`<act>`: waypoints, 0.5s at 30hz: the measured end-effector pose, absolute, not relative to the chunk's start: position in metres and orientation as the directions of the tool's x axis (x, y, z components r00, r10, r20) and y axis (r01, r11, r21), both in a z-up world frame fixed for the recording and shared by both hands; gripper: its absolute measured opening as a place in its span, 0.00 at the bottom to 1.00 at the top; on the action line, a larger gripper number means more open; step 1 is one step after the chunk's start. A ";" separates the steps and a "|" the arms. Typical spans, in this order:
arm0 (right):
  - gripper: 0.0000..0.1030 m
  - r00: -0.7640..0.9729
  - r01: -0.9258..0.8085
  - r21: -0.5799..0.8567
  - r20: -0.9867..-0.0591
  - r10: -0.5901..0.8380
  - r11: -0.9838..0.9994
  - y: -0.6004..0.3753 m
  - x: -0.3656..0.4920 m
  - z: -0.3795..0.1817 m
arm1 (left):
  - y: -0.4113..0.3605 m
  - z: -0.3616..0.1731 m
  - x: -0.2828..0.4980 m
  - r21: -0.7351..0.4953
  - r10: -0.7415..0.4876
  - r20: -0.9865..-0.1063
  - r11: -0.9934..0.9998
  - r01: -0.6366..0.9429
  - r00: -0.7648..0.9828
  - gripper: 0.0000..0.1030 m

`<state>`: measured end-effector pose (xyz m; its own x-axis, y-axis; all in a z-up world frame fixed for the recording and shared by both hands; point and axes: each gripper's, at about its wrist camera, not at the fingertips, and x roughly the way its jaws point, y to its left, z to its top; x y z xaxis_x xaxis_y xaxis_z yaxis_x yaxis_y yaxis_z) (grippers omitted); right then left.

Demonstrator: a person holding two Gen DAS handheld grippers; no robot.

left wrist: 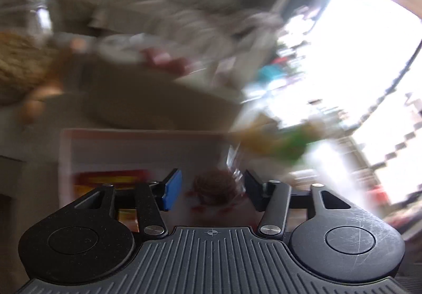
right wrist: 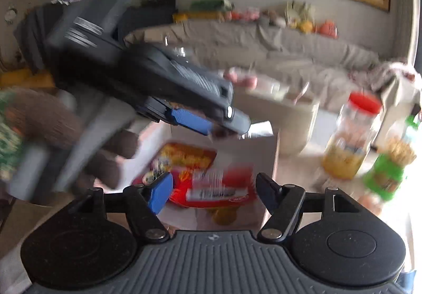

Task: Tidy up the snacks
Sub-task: 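Lower the swirl lollipop into the pink box while the right gripper drops the red packet in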

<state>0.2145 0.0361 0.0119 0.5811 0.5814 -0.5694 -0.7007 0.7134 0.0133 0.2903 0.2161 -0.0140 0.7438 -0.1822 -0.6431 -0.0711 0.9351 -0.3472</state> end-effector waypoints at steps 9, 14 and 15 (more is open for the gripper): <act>0.76 0.580 -0.662 0.050 -0.596 0.555 0.747 -0.044 0.187 -0.010 | 0.205 -0.010 0.233 -0.334 -0.159 -0.492 0.942 -0.017 0.856 0.56; 0.76 0.649 -0.502 0.073 -0.626 0.431 0.862 -0.111 0.181 -0.023 | 0.188 -0.008 0.204 -0.356 -0.201 -0.482 0.934 0.019 0.853 0.56; 0.77 0.658 -0.471 0.082 -0.630 0.412 0.878 -0.122 0.181 -0.026 | 0.184 -0.008 0.199 -0.364 -0.222 -0.483 0.931 0.036 0.847 0.56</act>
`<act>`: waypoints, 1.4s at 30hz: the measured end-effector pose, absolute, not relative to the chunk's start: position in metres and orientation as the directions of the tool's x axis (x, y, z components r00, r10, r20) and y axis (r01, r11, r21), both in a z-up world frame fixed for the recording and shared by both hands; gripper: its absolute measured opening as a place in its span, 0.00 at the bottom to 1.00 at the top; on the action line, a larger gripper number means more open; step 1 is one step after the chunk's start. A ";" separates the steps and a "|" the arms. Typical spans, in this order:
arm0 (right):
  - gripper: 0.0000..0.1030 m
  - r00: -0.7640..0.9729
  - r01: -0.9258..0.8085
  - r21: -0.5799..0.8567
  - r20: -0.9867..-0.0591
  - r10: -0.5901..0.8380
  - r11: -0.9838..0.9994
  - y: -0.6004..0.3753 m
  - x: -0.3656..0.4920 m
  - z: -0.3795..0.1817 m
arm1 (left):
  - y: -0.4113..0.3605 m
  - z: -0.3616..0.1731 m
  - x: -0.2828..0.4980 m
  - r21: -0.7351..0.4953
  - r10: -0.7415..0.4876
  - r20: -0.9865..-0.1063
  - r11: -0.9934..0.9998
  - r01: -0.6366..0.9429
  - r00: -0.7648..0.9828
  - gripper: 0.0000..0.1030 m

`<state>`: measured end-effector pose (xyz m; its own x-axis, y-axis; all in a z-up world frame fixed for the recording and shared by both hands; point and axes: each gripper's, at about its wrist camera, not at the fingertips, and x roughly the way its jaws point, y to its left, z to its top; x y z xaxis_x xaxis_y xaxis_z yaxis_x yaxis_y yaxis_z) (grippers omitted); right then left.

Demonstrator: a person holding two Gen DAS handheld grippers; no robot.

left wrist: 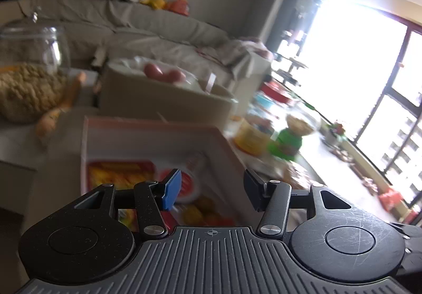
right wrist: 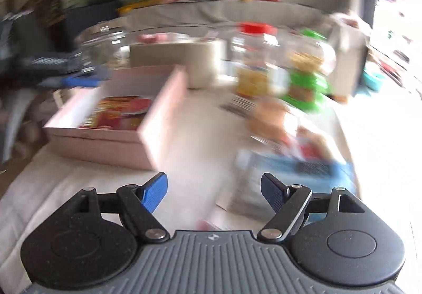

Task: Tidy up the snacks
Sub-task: 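Lower the swirl lollipop into the pink box while the right gripper drops the red packet in, then grasp the blue snack bag with the right gripper while the left grasps the clear green-topped packet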

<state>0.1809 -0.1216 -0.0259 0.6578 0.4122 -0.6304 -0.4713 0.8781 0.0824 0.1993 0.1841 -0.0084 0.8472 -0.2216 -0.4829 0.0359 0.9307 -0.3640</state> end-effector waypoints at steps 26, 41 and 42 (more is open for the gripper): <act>0.43 0.665 -0.203 0.290 -0.660 0.349 0.935 -0.221 0.255 -0.063 | 0.022 -0.039 0.188 -0.323 -0.474 -0.571 0.880 0.348 0.670 0.56; 0.54 0.614 -0.354 0.250 -0.665 0.426 0.901 -0.220 0.155 -0.069 | 0.015 -0.065 0.170 -0.370 -0.562 -0.638 0.823 0.431 0.527 0.55; 0.56 0.616 -0.353 0.263 -0.657 0.434 0.898 -0.226 0.150 -0.067 | 0.015 -0.066 0.164 -0.366 -0.561 -0.644 0.823 0.434 0.520 0.55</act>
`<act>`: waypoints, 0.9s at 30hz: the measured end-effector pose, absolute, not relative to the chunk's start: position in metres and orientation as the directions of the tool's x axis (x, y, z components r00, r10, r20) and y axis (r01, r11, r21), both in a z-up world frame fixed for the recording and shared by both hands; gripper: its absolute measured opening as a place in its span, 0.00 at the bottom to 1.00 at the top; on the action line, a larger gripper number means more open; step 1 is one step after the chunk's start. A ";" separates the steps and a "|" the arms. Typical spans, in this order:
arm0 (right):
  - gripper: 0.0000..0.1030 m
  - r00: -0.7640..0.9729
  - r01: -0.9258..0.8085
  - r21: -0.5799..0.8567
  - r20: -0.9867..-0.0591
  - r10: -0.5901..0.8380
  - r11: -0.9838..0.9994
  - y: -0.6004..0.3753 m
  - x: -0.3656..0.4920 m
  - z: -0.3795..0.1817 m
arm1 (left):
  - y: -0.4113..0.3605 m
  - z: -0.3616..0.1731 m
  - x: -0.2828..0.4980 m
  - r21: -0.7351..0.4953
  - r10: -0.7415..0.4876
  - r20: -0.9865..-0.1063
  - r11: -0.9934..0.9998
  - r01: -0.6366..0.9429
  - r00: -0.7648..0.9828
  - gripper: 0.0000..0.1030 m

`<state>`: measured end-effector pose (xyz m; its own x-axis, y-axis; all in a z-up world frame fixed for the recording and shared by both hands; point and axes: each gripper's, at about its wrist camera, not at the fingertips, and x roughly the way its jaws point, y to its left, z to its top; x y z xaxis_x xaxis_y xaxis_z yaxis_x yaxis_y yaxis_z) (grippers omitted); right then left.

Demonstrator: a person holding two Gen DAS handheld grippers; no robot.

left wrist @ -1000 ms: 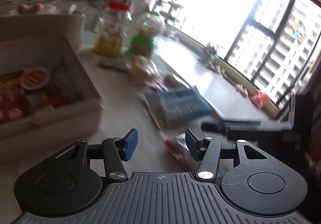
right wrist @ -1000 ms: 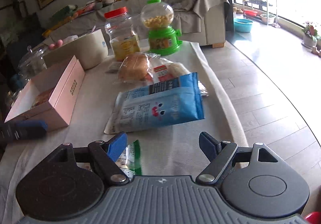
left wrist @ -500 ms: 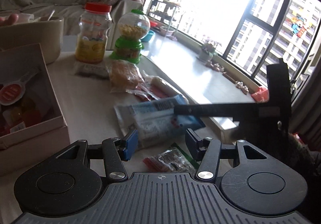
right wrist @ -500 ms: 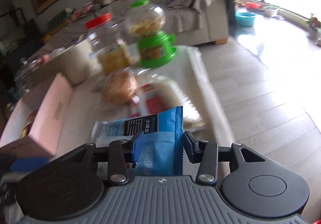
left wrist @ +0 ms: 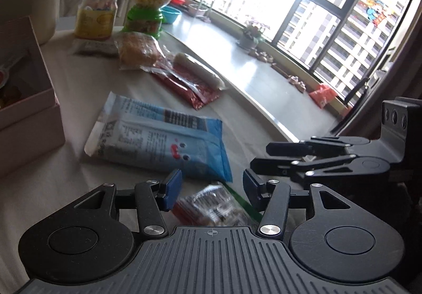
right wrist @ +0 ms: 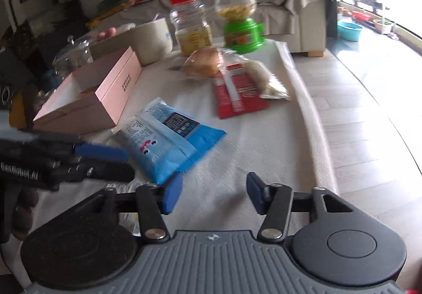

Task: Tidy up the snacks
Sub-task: 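Grasp the blue snack bag with the right gripper while the left grasps the clear green-topped packet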

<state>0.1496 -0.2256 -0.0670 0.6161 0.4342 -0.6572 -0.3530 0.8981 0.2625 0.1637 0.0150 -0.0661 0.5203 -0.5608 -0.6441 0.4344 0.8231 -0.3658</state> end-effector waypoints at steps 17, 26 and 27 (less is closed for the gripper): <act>0.89 0.604 -0.552 0.120 -0.625 0.495 0.825 -0.158 0.207 -0.047 | 0.045 -0.049 0.084 -0.355 -0.455 -0.637 0.890 0.287 0.623 0.55; 0.84 0.381 -0.602 0.297 -0.709 0.594 0.741 -0.110 0.222 -0.068 | 0.115 -0.056 0.069 -0.453 -0.361 -0.607 0.889 0.064 0.708 0.55; 0.81 0.361 -0.618 0.298 -0.715 0.599 0.728 -0.106 0.215 -0.068 | 0.116 -0.056 0.069 -0.457 -0.370 -0.603 0.886 0.074 0.707 0.55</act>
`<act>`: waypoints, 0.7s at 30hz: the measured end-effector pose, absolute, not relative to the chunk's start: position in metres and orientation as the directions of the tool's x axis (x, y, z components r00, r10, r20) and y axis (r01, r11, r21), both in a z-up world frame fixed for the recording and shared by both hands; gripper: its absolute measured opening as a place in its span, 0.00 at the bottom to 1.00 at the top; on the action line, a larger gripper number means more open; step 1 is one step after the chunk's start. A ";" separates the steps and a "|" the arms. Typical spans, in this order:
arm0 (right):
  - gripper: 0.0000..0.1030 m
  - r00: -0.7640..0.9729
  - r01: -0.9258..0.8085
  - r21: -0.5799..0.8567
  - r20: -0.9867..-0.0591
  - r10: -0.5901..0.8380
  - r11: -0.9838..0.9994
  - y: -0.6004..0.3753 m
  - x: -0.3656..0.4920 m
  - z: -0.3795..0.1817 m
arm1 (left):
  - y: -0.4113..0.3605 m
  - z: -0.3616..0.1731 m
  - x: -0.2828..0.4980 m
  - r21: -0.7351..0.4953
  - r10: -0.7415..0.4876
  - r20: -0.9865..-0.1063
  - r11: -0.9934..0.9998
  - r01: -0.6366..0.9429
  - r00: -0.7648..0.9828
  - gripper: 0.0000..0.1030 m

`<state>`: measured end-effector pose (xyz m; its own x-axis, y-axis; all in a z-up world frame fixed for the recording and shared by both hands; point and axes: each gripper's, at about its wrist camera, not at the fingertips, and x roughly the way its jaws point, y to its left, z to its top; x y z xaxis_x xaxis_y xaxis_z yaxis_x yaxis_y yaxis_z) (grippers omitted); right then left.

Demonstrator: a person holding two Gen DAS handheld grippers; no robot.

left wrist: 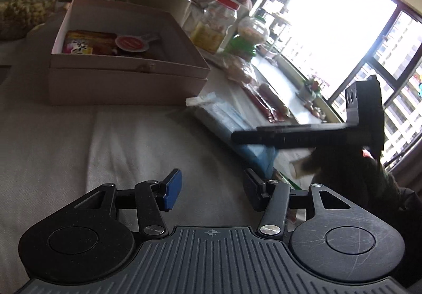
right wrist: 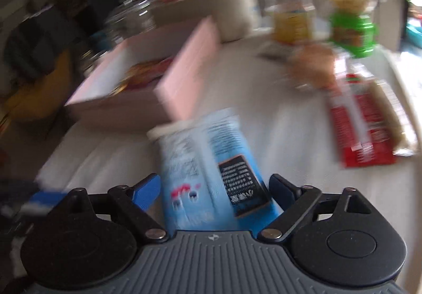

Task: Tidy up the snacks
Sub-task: 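Grasp the blue snack bag with the right gripper while the left grasps the clear green-topped packet, then hold the clear packet in the left gripper while the right regrips the blue bag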

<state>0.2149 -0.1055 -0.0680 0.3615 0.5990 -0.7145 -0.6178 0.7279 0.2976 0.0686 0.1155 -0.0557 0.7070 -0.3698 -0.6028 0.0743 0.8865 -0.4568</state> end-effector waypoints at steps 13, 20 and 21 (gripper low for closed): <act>0.73 0.572 -0.435 0.230 -0.675 0.465 0.870 -0.178 0.173 -0.046 | 0.038 -0.045 0.061 -0.287 -0.470 -0.619 0.881 0.376 0.629 0.55; 0.77 0.642 -0.276 0.154 -0.705 0.301 0.949 -0.225 0.122 -0.067 | -0.032 -0.047 0.063 0.003 -0.392 -0.698 0.835 0.550 0.600 0.55; 0.79 0.643 -0.260 0.167 -0.705 0.299 0.951 -0.230 0.117 -0.074 | -0.040 -0.050 0.064 0.038 -0.371 -0.711 0.828 0.559 0.597 0.55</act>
